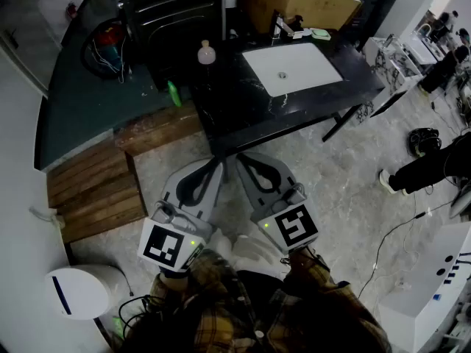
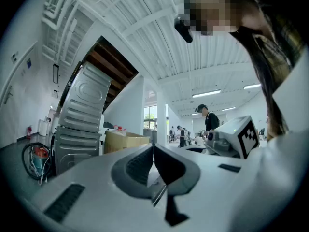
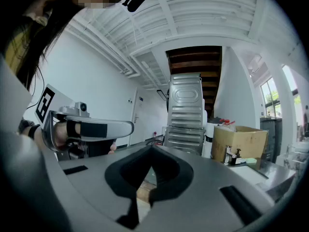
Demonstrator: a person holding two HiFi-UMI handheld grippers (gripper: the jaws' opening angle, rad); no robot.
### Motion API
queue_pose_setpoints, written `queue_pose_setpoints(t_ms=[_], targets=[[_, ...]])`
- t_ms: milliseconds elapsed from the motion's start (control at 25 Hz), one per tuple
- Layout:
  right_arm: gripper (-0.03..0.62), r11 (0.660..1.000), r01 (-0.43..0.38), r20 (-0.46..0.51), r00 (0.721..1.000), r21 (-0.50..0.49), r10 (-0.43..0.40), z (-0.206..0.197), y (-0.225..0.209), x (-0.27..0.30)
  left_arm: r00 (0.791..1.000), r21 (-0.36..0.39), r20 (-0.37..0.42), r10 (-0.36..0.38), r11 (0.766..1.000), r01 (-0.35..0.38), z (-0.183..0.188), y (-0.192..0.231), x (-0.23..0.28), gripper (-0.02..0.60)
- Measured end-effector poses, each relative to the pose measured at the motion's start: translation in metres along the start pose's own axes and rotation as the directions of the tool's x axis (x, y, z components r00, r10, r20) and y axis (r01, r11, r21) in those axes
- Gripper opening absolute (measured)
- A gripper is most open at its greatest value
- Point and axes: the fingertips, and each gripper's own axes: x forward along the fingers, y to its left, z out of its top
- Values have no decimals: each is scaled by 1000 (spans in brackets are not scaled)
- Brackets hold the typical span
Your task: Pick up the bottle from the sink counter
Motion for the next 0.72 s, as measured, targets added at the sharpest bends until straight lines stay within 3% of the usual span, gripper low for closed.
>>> queue_pose_setpoints(t_ms=[480, 720], targets=[[17, 997, -75, 82, 994, 15, 73, 6, 14, -32, 996, 20, -8, 88, 996, -88, 0, -21, -25, 23], [17, 993, -121, 58, 991, 6, 121, -4, 25, -29, 992, 37, -9, 129, 991, -128, 0, -13, -34, 23]])
